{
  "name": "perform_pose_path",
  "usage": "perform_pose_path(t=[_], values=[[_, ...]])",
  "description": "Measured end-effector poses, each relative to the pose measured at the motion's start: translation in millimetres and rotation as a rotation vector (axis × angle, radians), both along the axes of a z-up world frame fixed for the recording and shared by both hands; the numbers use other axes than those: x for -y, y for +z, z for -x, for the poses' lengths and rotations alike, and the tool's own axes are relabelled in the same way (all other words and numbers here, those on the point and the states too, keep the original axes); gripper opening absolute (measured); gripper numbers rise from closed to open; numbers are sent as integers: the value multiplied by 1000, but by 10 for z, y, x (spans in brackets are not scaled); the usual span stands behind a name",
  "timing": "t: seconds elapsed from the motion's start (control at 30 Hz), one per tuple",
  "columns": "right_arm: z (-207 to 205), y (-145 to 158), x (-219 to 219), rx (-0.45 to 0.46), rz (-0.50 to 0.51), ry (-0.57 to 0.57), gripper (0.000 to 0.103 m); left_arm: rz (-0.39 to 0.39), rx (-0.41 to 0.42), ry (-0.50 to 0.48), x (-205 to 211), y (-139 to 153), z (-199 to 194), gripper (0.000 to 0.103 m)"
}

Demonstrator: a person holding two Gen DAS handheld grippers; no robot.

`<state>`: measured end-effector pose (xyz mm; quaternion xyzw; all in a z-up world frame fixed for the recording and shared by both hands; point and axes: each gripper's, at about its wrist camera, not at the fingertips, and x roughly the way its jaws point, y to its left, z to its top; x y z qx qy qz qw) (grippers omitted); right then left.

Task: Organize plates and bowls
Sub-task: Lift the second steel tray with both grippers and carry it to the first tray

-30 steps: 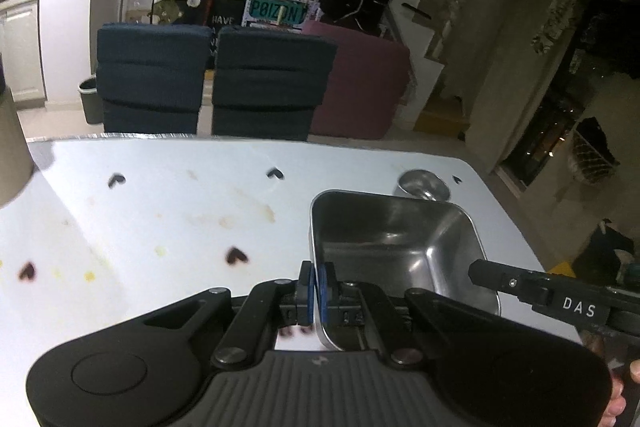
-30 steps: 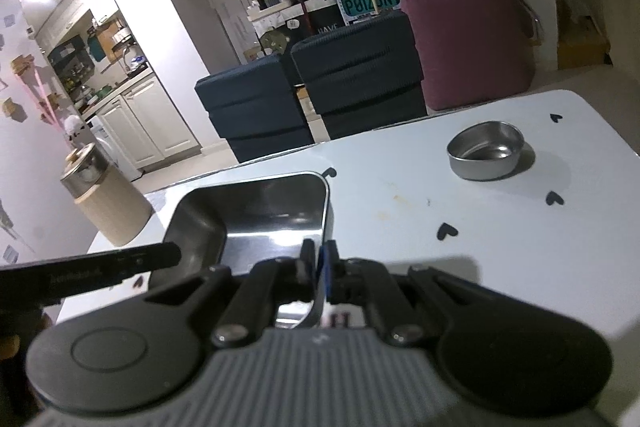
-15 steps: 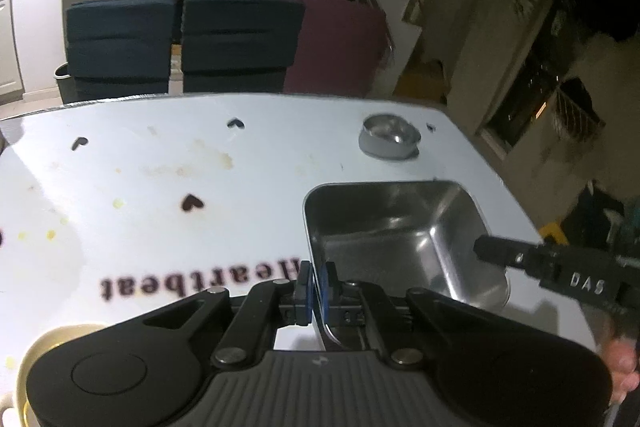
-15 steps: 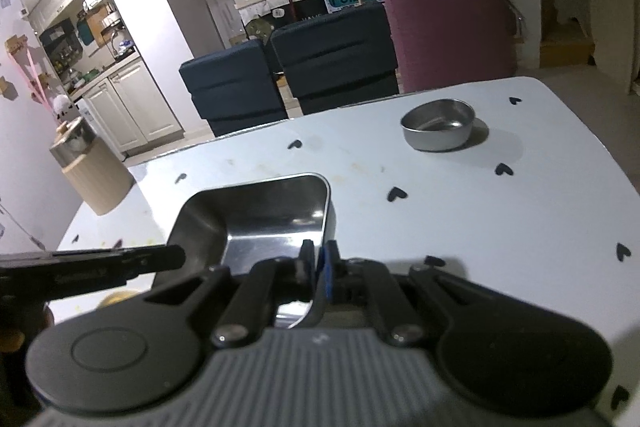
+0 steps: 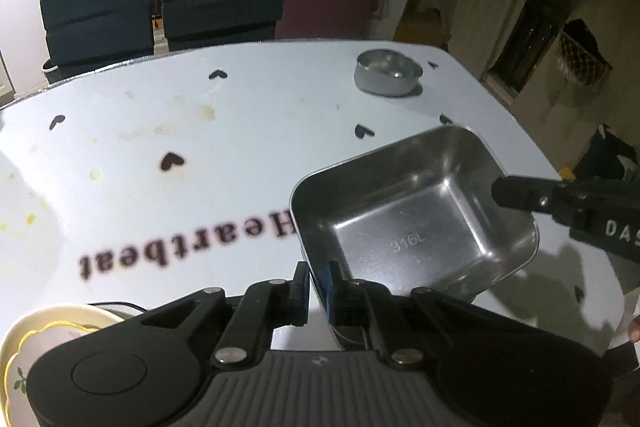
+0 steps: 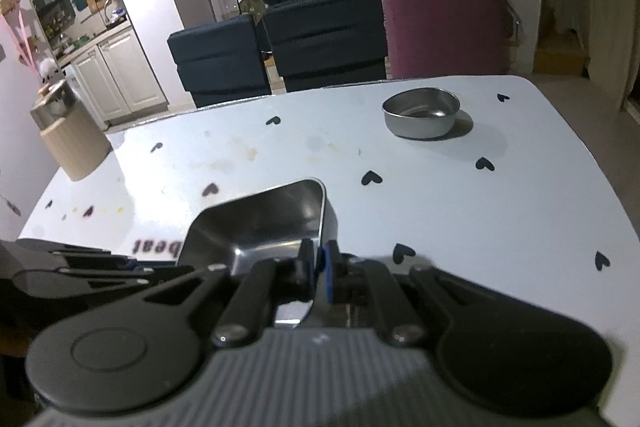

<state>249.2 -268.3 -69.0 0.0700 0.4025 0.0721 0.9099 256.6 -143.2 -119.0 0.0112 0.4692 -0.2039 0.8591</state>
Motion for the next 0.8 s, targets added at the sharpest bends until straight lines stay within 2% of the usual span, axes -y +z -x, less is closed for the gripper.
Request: perform_pose_path(t=[0.8], values=[[-25, -66, -52, -26, 43, 42, 9, -50, -43, -25, 101, -243, -46, 12]])
